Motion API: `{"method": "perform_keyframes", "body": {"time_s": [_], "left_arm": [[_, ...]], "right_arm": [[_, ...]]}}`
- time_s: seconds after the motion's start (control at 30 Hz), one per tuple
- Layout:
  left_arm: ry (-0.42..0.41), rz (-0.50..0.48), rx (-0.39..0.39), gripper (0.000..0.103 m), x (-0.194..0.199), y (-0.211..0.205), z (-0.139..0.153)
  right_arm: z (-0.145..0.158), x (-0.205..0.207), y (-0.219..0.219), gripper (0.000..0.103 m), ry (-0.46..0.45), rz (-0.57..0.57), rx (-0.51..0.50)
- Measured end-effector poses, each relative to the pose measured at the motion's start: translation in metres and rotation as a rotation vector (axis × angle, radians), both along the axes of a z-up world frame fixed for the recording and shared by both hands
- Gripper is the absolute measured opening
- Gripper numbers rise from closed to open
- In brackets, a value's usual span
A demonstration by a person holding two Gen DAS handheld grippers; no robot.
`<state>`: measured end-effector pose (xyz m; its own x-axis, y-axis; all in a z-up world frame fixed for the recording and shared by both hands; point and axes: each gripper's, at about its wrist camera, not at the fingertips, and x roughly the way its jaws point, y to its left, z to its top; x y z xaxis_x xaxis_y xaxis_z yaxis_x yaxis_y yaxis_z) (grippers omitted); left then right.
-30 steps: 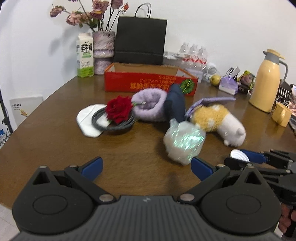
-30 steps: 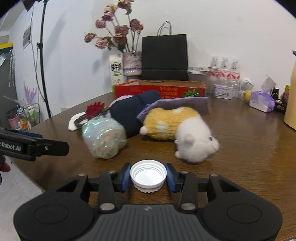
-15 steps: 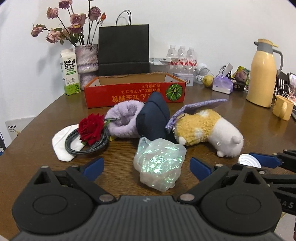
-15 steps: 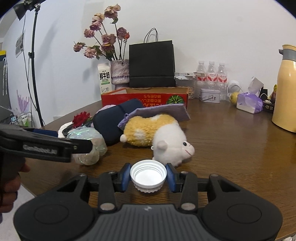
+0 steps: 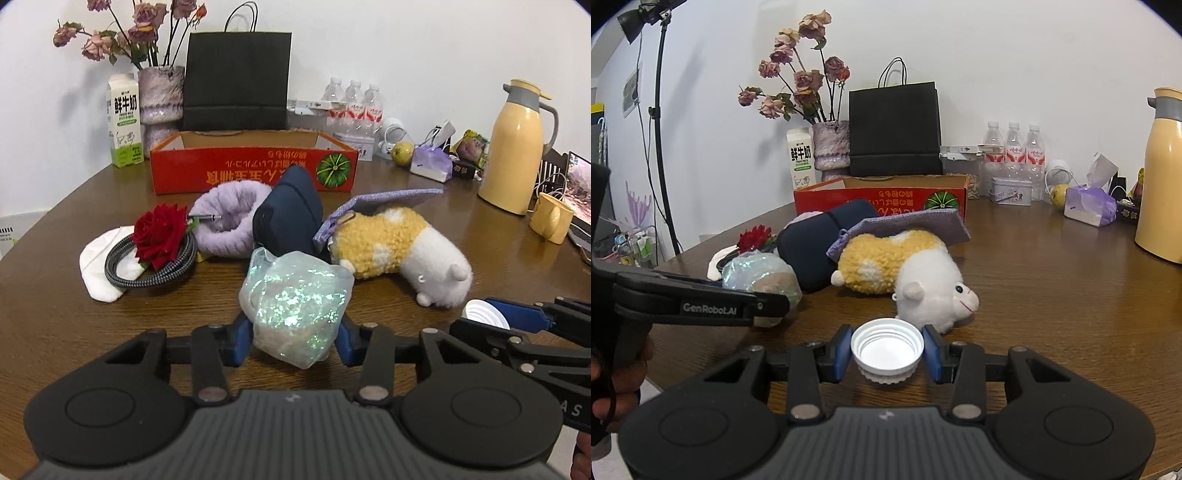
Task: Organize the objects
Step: 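Grasp the iridescent plastic bag with the left gripper while right holds cap, then carry the bag and cap with both grippers over the red box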
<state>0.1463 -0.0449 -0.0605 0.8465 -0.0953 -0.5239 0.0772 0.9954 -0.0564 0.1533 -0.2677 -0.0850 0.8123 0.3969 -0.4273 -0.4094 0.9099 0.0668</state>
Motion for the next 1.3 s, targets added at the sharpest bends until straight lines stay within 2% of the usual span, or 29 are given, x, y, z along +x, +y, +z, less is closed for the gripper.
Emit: {"method": "perform_keyframes", "body": {"time_s": [0.7,0.97,1.3], "left_arm": [[-0.115,-0.003,-0.014,0.045,-0.031,0.017,0.044],[-0.163,0.015,-0.015,0.045,-0.022,0.026,0.072],[-0.184,0.021,-0.01,0.045,0.006,0.028,0.11]], "right_arm": [[0.036,-0.026,0.018,0.039,-0.098,0.011,-0.01],[0.062,-0.012,0.029,0.039,-0.135,0.004,0.0],[0.093,0.021,0.034,0.039,-0.147,-0.013,0.033]]}}
